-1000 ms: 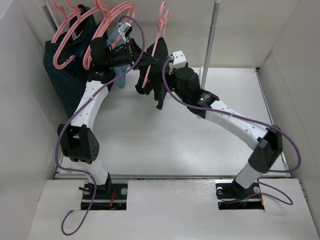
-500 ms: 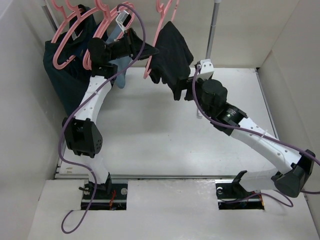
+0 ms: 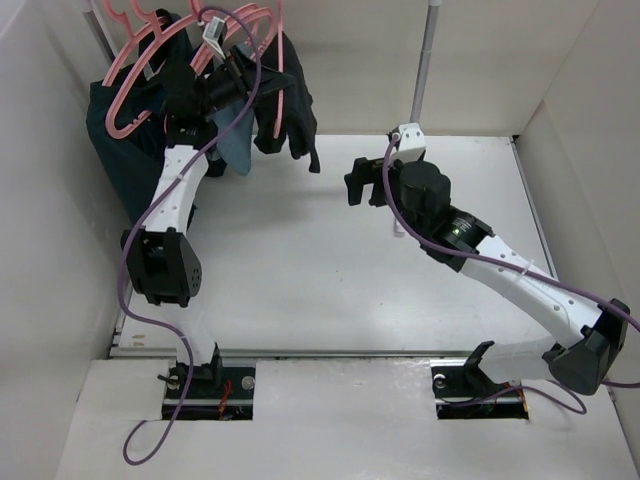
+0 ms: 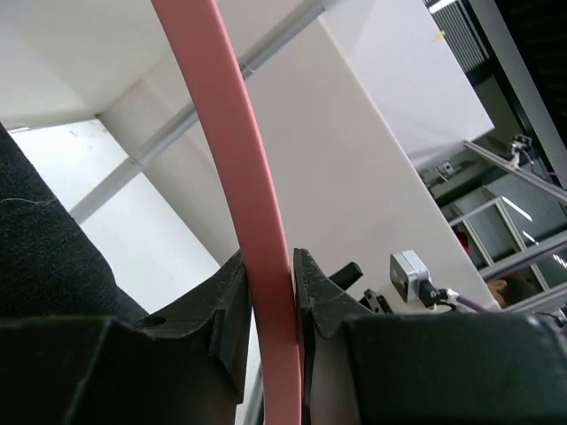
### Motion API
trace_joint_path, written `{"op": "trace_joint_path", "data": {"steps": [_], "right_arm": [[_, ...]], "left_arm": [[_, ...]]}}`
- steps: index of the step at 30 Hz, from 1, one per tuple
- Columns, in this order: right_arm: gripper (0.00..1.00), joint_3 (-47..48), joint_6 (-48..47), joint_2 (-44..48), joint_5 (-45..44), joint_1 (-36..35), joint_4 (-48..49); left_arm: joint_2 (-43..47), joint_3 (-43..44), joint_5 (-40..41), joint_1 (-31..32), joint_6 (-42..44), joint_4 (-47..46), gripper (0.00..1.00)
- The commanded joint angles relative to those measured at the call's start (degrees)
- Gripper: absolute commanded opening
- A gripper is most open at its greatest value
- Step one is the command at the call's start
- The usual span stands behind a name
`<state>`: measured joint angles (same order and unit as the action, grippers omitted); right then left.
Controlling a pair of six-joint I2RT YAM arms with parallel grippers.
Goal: Place the trousers on the hanger
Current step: Place the hanger at the clothesline.
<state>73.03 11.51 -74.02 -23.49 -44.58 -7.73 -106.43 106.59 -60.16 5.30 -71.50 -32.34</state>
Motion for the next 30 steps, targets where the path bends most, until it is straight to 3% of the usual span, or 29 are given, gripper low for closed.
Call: {"op": "trace_joint_path", "data": {"steps": [1,8,12,13,18,21,23,27,28,30], "right_arm": [[1.00,-0.09,0.88,1.16,-0.86,0.19,0.43],[1.00,0.44,0.88,1.16,-1.39,-0.33,-1.23],[1.00,0.44,0.88,1.68,-1.92,-0.33,-1.77],[1.00,0.44,0.88,1.68,-1.92,-0.33,-1.77],[1.00,0.44,0.88,2.21,-1.92,-0.33,-2.82],[1.00,0.97,1.41,2.74,-1.92,-0.33,-3.87],[1.00,0.97,1.41,3.26,-1.92,-0.95,-4.48],[1.00,-0.09,1.93,5.02,-1.92,-1.57,-5.02],[1.00,-0.61,1.94,5.02,-1.92,-1.57,-5.02],[1.00,-1.22,1.94,6.25,-1.39,-1.57,-5.54]], "left_arm": [[2.55,5.04,4.70,-1.78,5.94,-6.25,0.00],[2.55,-0.32,4.53,-3.63,8.14,-3.96,0.00],[3.15,-2.78,1.81,-3.63,8.83,-3.96,0.18],[4.03,-3.48,1.02,-3.11,8.84,-3.96,0.30],[7.20,-6.92,-0.13,-3.10,12.70,-0.73,0.64],[8.70,-6.92,-2.23,-3.10,16.13,5.68,0.79],[11.15,-7.53,-2.24,-4.24,18.23,9.20,1.00],[13.88,-5.52,4.75,-3.72,34.99,30.52,1.00],[13.88,-2.90,6.79,-3.72,42.25,40.15,1.00],[14.58,-0.95,11.79,-3.10,47.84,47.94,1.00]]}}
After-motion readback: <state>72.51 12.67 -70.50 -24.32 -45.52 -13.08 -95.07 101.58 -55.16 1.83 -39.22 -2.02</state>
